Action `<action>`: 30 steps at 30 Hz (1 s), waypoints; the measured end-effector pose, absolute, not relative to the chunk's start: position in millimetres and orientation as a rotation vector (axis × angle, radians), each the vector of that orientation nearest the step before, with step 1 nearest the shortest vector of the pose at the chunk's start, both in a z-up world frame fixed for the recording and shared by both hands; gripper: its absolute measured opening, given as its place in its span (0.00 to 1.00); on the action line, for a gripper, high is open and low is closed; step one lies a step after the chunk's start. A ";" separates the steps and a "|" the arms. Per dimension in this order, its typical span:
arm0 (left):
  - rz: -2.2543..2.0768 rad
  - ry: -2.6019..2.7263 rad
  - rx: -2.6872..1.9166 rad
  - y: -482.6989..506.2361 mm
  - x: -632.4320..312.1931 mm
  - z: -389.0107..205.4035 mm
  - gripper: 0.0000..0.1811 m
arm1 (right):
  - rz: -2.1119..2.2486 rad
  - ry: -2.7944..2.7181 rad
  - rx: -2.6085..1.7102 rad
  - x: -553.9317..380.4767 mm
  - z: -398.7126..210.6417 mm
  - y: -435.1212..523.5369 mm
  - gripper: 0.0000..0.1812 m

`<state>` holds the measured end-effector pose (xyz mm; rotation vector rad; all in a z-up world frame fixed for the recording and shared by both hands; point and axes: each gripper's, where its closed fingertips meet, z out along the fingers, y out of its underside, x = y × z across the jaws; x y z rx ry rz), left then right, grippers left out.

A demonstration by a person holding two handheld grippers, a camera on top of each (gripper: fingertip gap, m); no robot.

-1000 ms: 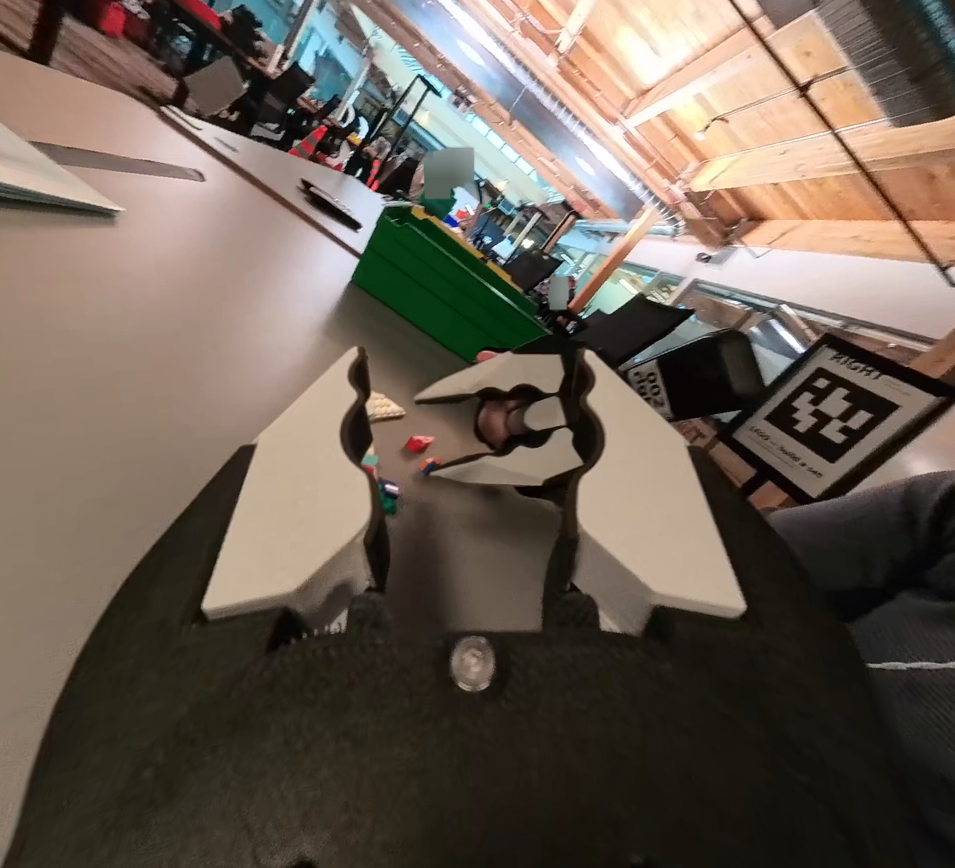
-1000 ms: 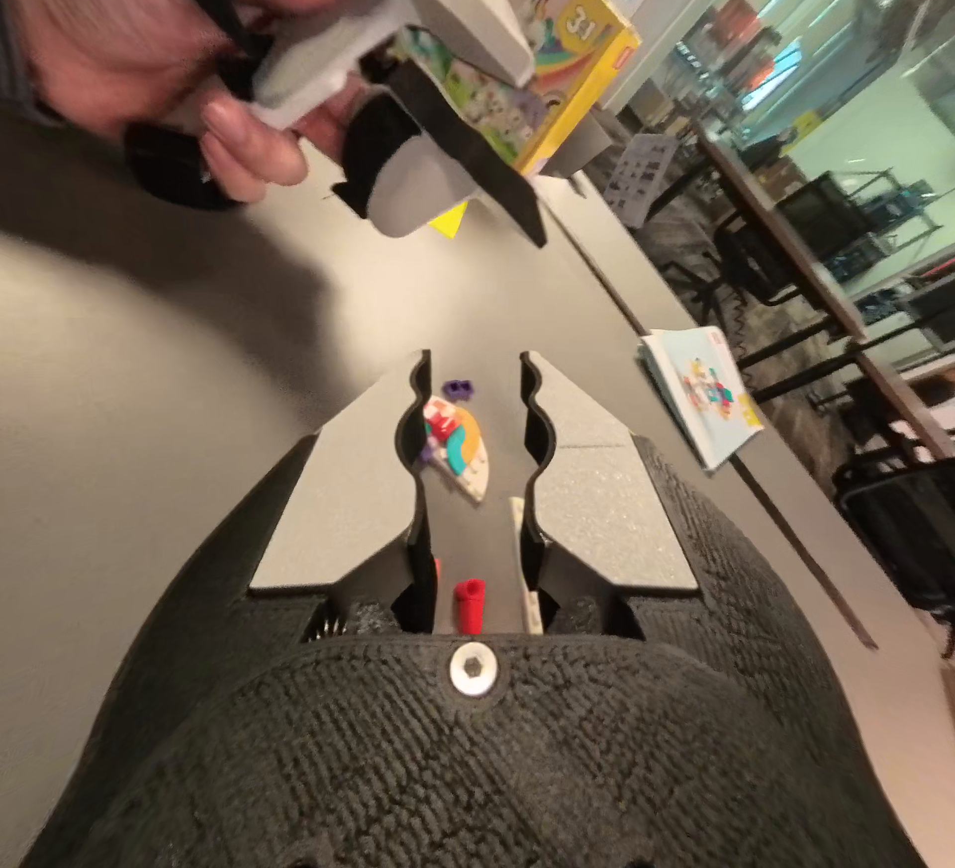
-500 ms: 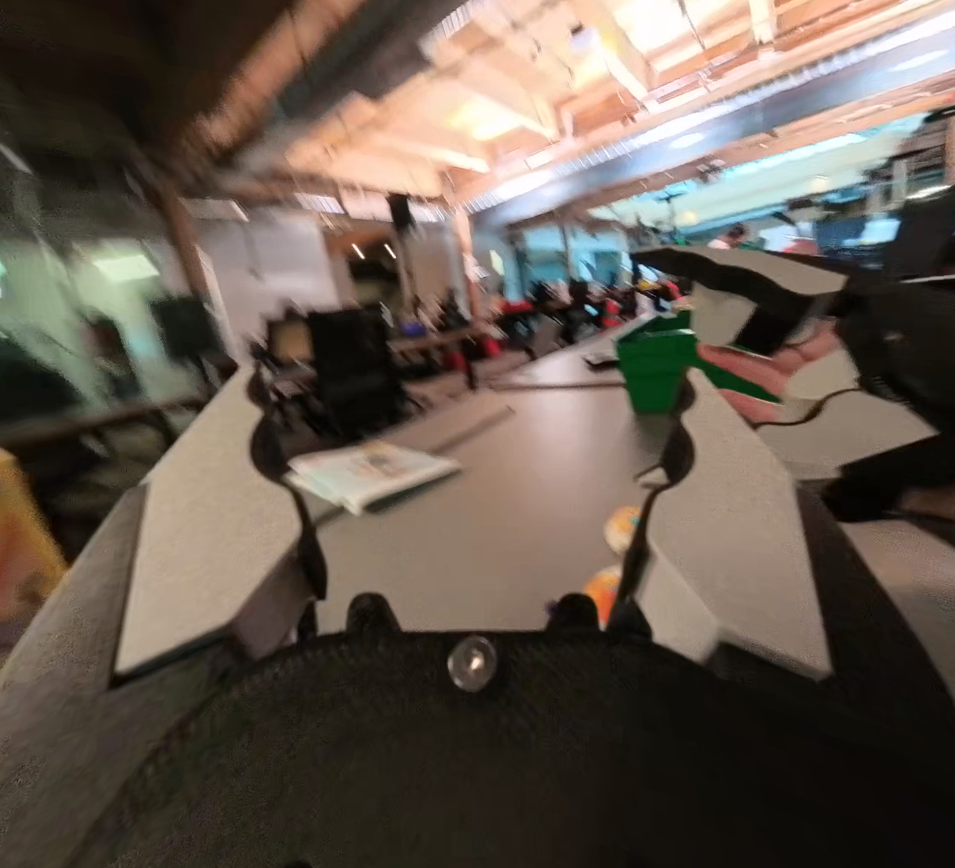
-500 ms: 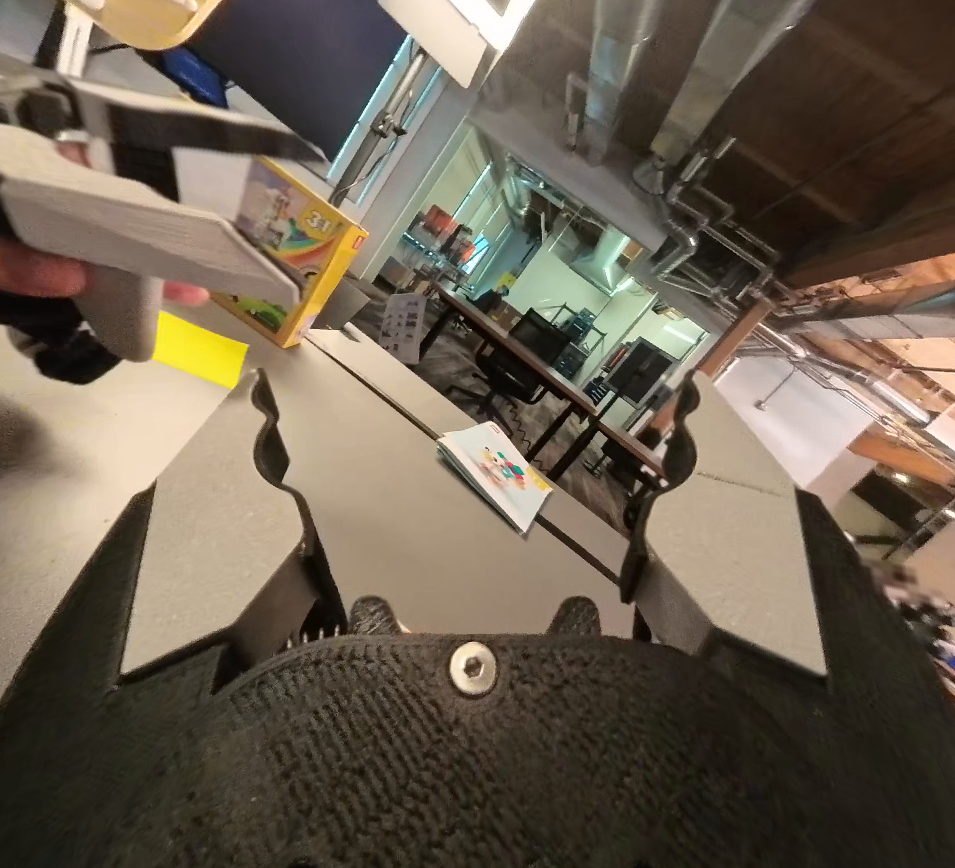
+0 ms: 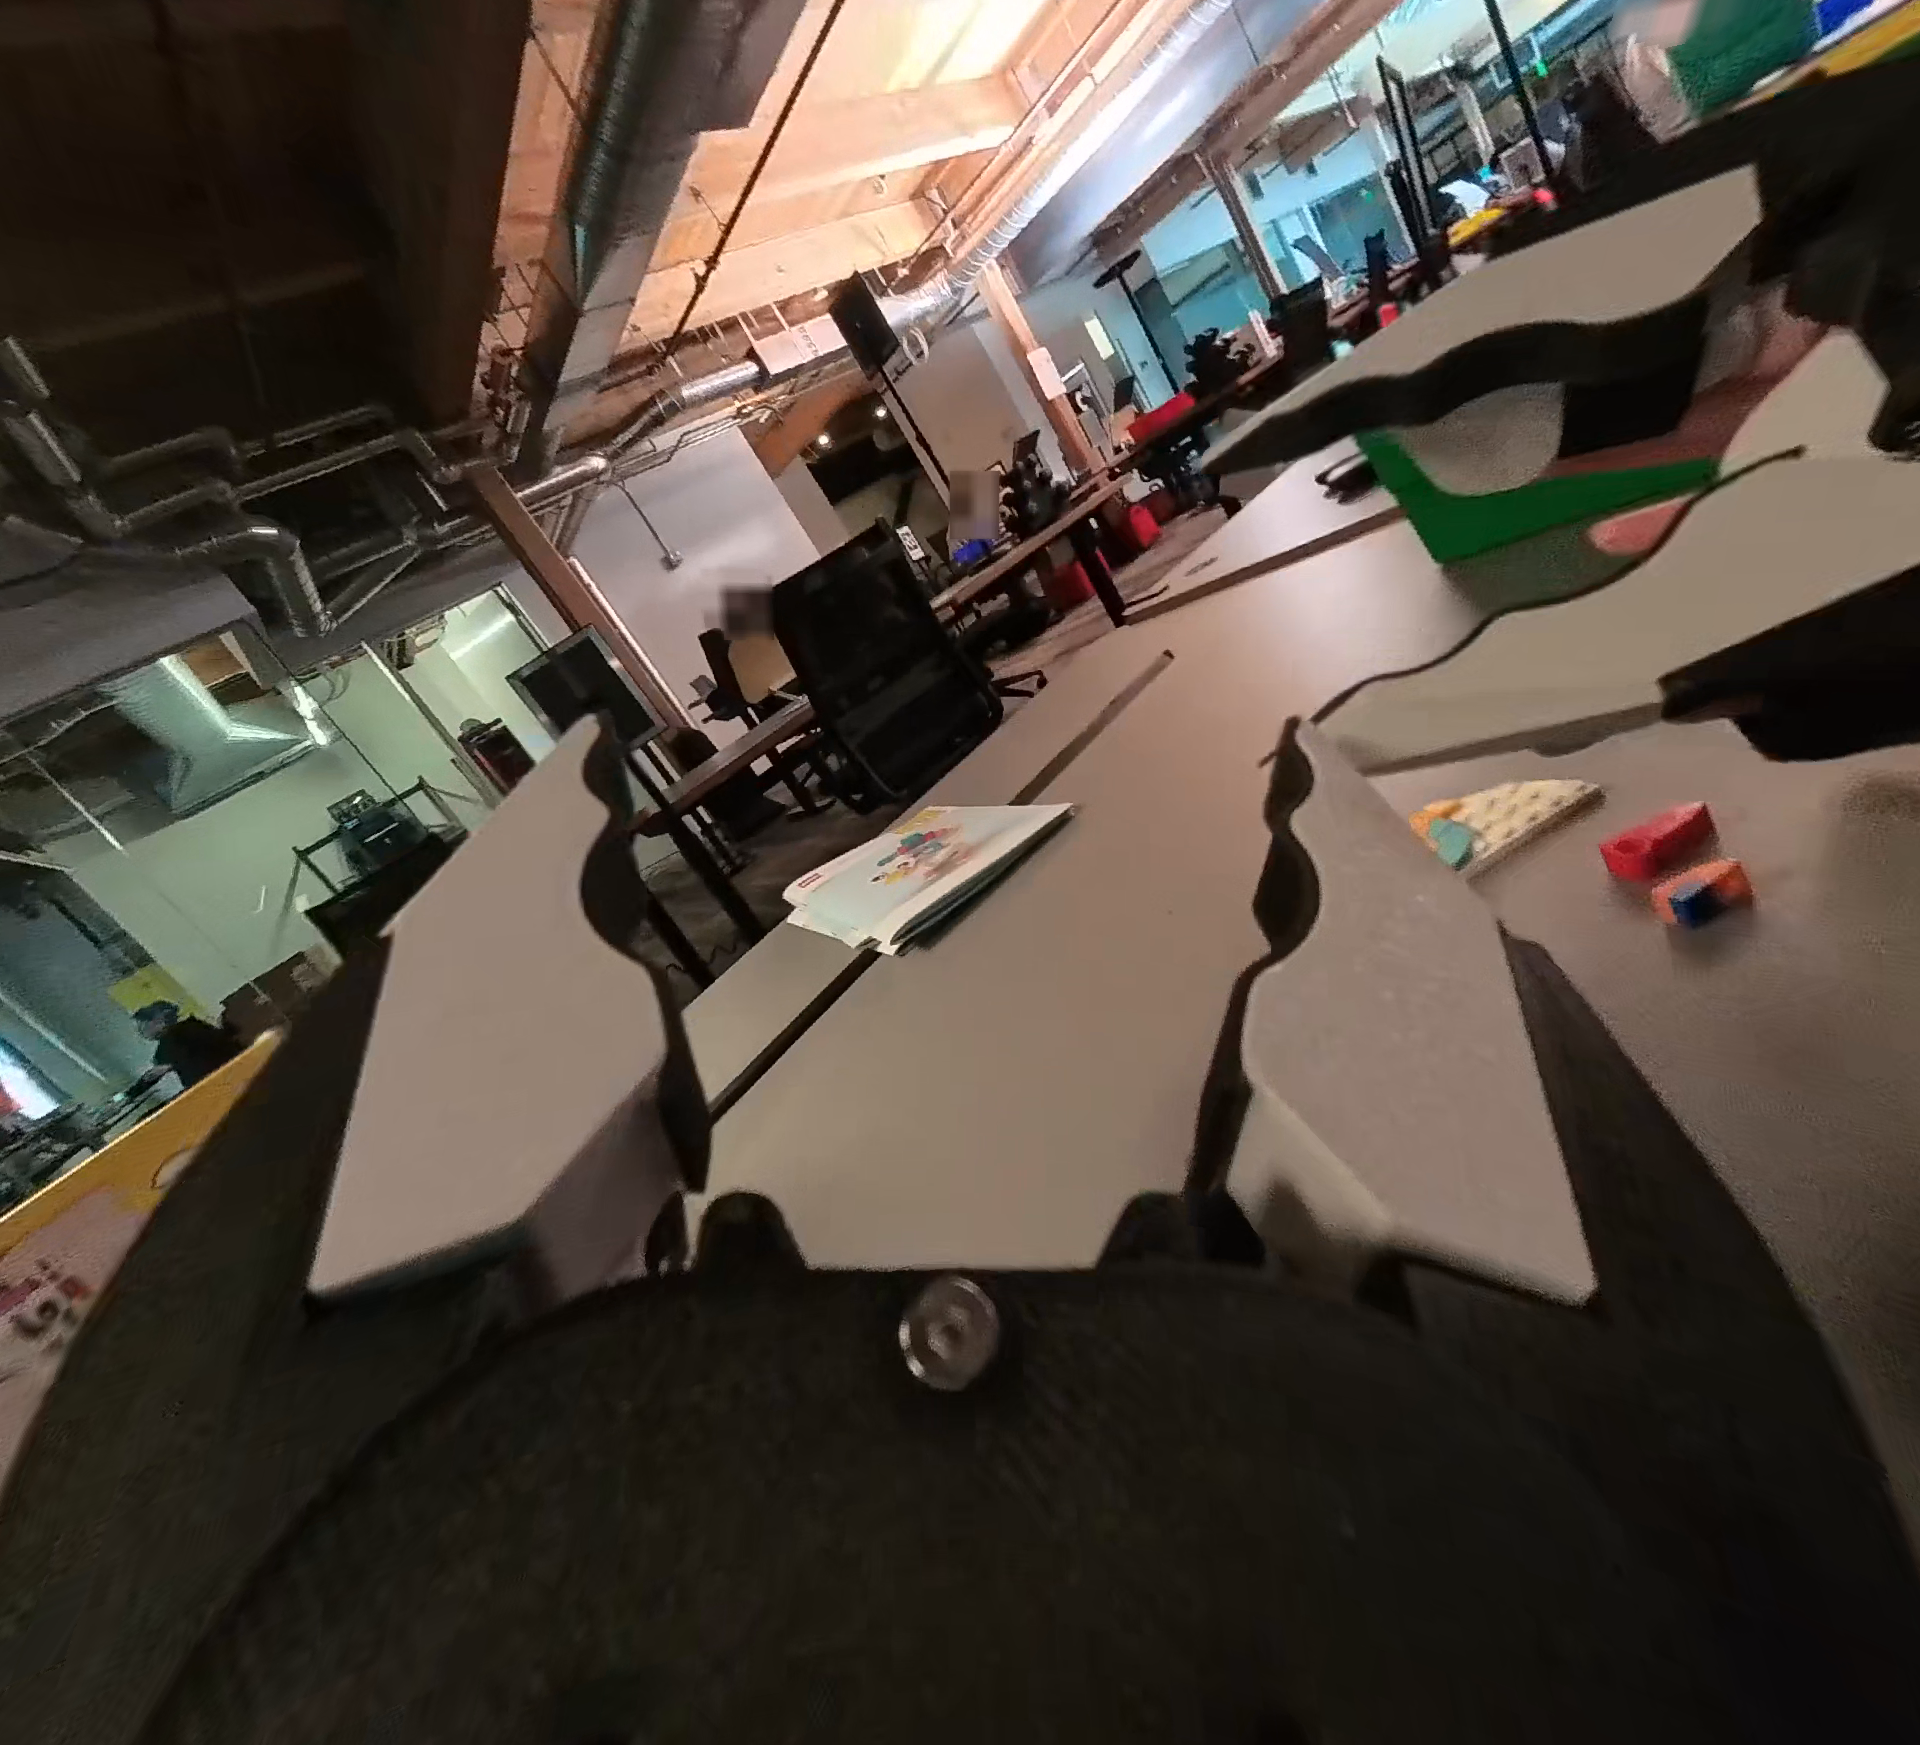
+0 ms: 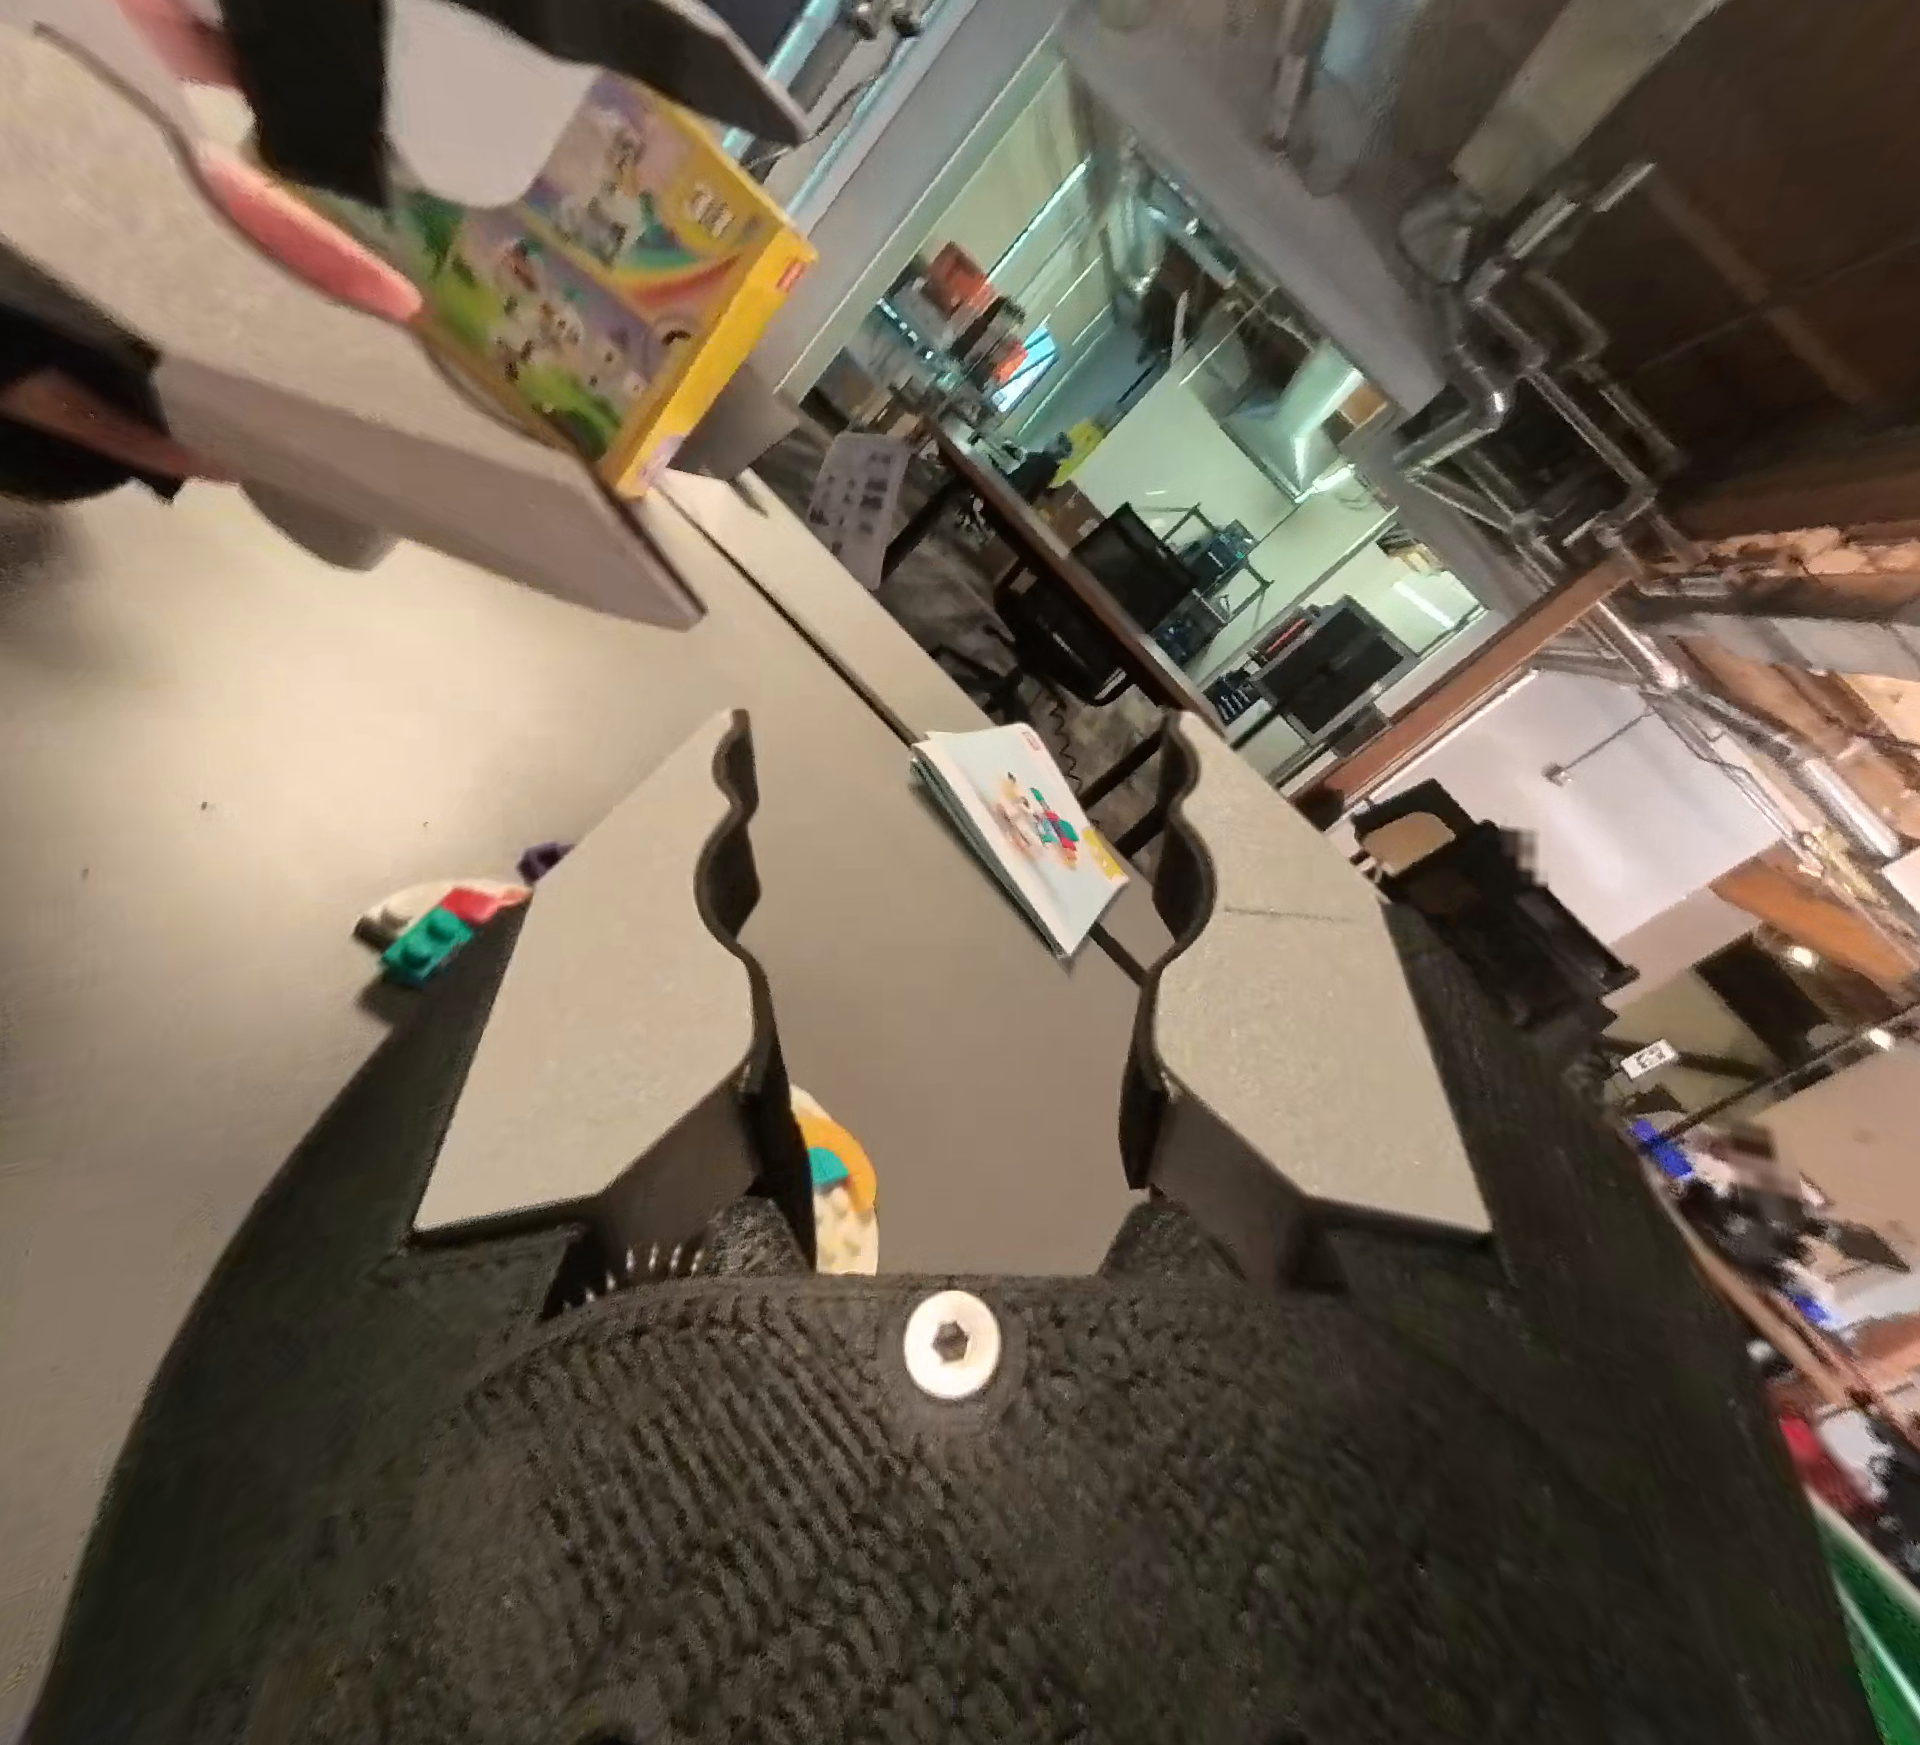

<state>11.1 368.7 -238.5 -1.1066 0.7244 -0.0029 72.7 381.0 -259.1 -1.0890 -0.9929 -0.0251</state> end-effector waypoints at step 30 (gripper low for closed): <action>-0.160 0.820 -1.243 370.5 25.0 -266.2 0.37 | 0.217 -1.340 -1.580 70.2 -345.4 374.8 0.33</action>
